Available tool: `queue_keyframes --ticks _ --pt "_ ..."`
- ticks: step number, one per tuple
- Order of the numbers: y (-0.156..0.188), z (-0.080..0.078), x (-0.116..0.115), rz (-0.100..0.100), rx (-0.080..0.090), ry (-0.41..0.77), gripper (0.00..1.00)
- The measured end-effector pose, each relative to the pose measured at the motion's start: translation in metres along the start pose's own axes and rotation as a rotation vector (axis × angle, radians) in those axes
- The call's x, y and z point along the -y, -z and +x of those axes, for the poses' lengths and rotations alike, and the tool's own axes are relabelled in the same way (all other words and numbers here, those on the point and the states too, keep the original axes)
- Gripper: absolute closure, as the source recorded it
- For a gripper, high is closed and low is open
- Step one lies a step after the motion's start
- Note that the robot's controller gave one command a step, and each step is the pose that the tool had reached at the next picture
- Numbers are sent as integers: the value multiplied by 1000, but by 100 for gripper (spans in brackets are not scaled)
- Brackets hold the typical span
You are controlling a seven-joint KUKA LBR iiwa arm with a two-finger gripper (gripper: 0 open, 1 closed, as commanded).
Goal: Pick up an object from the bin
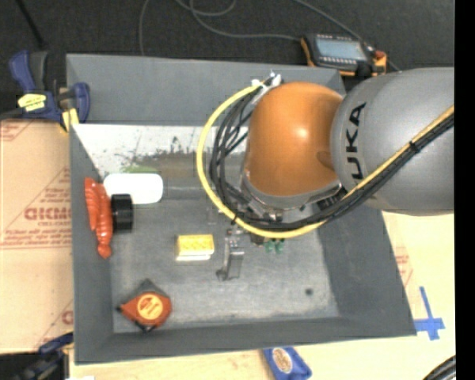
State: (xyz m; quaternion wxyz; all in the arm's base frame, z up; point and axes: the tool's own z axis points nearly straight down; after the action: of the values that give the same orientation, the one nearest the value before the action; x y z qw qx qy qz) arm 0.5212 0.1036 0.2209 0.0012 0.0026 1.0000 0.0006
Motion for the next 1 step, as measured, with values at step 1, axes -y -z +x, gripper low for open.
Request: queue_keyframes --ticks 1 --pt "-36 -33 -13 0 11 55 0"
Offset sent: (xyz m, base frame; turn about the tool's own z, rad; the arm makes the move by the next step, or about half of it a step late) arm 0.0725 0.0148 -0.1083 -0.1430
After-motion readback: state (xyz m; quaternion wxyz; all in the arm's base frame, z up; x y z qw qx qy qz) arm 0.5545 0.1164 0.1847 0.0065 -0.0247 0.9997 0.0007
